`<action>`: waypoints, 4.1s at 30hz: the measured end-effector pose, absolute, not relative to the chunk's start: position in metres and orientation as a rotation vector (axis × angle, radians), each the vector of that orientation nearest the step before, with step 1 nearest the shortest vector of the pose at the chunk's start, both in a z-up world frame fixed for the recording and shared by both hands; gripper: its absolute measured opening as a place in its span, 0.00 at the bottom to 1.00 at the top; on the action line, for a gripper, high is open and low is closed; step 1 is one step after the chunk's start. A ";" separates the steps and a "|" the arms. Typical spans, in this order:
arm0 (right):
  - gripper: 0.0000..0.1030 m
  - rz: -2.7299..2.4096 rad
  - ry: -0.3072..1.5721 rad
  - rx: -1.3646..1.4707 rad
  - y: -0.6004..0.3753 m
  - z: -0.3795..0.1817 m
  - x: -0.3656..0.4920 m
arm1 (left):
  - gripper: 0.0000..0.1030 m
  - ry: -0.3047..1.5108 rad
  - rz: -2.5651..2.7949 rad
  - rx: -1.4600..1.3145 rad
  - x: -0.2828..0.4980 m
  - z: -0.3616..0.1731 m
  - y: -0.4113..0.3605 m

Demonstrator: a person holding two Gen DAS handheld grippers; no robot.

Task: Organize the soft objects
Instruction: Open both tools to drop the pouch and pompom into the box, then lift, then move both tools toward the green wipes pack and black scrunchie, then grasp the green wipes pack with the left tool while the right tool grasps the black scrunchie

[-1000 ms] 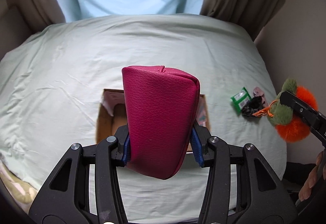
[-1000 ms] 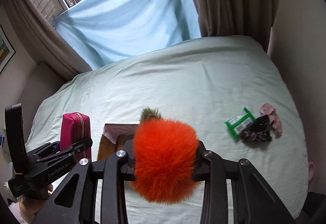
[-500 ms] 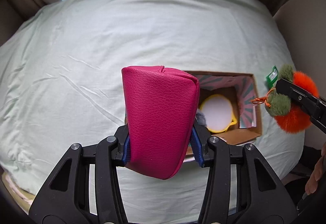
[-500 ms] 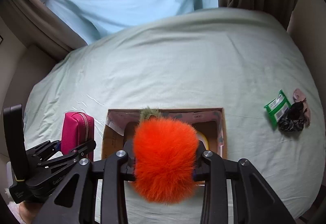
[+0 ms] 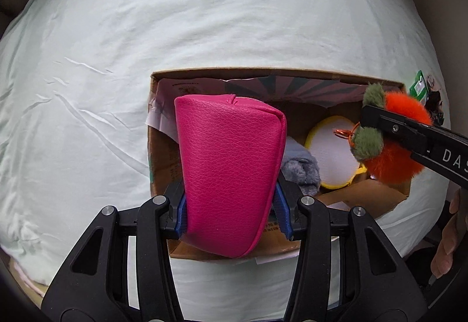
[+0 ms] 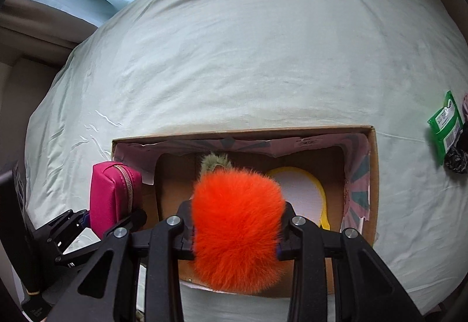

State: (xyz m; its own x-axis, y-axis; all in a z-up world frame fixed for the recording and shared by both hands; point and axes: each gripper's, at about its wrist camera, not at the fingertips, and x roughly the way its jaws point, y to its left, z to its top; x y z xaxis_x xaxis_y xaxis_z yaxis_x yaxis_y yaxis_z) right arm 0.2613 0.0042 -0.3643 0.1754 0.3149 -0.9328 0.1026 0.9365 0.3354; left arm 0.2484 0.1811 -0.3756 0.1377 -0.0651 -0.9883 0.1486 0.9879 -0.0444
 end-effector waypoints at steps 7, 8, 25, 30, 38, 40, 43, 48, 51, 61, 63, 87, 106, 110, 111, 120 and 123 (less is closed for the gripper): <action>0.39 0.162 1.458 0.439 0.004 -0.394 0.275 | 0.58 1.491 -0.171 0.073 0.260 -0.401 0.178; 0.50 0.168 1.460 0.460 0.004 -0.396 0.276 | 0.69 1.478 -0.193 0.081 0.260 -0.399 0.176; 1.00 0.128 1.343 0.378 -0.009 -0.341 0.243 | 1.00 1.371 -0.289 0.070 0.226 -0.349 0.174; 1.00 0.125 1.248 0.355 -0.018 -0.291 0.218 | 1.00 1.288 -0.274 0.062 0.210 -0.307 0.180; 1.00 0.100 1.057 0.256 -0.024 -0.195 0.163 | 1.00 1.156 -0.230 0.030 0.171 -0.231 0.191; 1.00 0.092 1.014 0.238 -0.026 -0.174 0.147 | 1.00 1.124 -0.215 0.026 0.161 -0.211 0.193; 1.00 0.082 0.961 0.218 -0.032 -0.148 0.121 | 1.00 1.061 -0.179 0.027 0.141 -0.177 0.197; 1.00 0.058 0.871 0.193 -0.047 -0.109 0.078 | 1.00 0.941 -0.119 0.039 0.104 -0.128 0.197; 1.00 0.038 0.803 0.197 -0.061 -0.089 0.048 | 1.00 0.871 -0.072 0.052 0.079 -0.104 0.191; 1.00 0.006 0.668 0.177 -0.138 -0.061 -0.019 | 1.00 0.775 -0.051 -0.013 0.014 -0.073 0.134; 1.00 -0.005 0.663 0.176 -0.159 -0.061 -0.023 | 1.00 0.771 -0.063 -0.007 0.011 -0.073 0.115; 1.00 -0.042 0.758 0.121 -0.381 -0.191 0.072 | 1.00 0.866 -0.307 0.131 0.130 -0.205 -0.159; 0.93 0.098 0.943 0.154 -0.402 -0.381 0.157 | 0.99 1.086 -0.505 0.384 0.255 -0.416 -0.270; 0.83 0.181 0.987 0.080 -0.383 -0.410 0.162 | 0.99 1.122 -0.553 0.439 0.265 -0.445 -0.278; 0.82 0.191 0.996 0.078 -0.380 -0.416 0.163 | 0.98 1.127 -0.562 0.451 0.266 -0.451 -0.280; 0.77 0.246 1.061 0.104 -0.365 -0.459 0.164 | 0.88 1.166 -0.600 0.504 0.280 -0.494 -0.289; 0.69 0.295 1.060 0.104 -0.357 -0.465 0.166 | 0.80 1.178 -0.610 0.515 0.284 -0.502 -0.290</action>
